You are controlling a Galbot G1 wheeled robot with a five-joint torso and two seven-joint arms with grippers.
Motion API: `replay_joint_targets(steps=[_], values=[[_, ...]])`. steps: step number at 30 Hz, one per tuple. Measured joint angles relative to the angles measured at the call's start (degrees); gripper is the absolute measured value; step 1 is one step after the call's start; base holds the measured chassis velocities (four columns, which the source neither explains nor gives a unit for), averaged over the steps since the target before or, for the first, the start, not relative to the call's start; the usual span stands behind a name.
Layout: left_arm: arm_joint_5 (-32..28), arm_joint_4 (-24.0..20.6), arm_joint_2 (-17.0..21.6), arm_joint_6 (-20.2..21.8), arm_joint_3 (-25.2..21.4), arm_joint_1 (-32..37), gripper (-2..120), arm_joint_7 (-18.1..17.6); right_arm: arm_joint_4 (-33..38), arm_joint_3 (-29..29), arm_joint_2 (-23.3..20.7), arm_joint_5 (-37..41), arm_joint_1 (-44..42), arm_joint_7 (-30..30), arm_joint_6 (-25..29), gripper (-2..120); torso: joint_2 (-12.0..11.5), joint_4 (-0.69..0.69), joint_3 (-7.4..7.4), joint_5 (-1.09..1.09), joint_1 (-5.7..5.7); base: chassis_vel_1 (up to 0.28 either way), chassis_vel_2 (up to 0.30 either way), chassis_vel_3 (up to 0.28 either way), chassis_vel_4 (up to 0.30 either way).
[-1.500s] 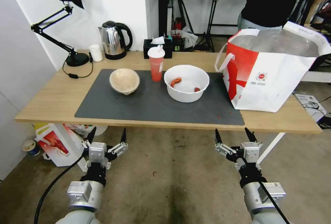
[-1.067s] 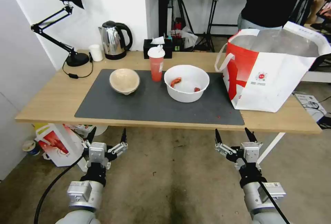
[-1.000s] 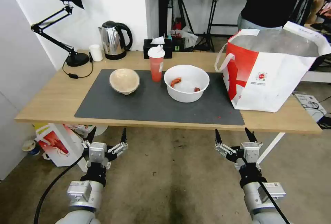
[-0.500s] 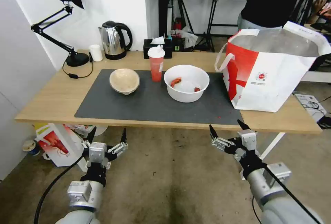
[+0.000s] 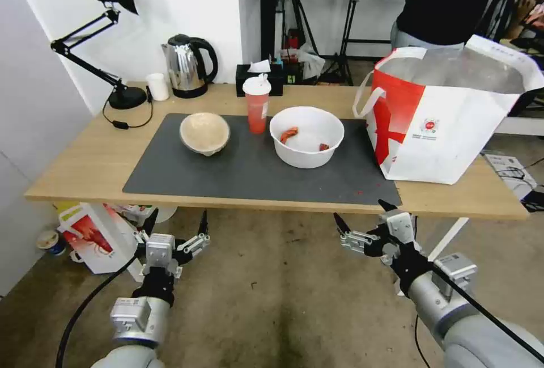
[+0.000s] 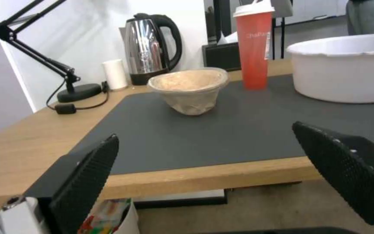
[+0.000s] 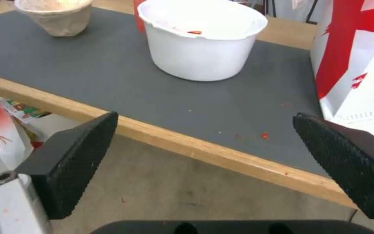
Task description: Pick up the trash from the table and place it into the takeout bag.
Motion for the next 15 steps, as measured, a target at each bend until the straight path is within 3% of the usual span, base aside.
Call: replay_joint_targets(steps=[15], values=[[0.0, 0.0, 0.0, 0.0, 0.0, 0.0, 100, 0.0, -0.2, 0.3, -0.1, -0.4, 0.0, 0.1, 0.3, 100, 0.0, 0.0, 0.0, 0.0, 0.0, 0.0, 0.0, 0.0, 0.0]])
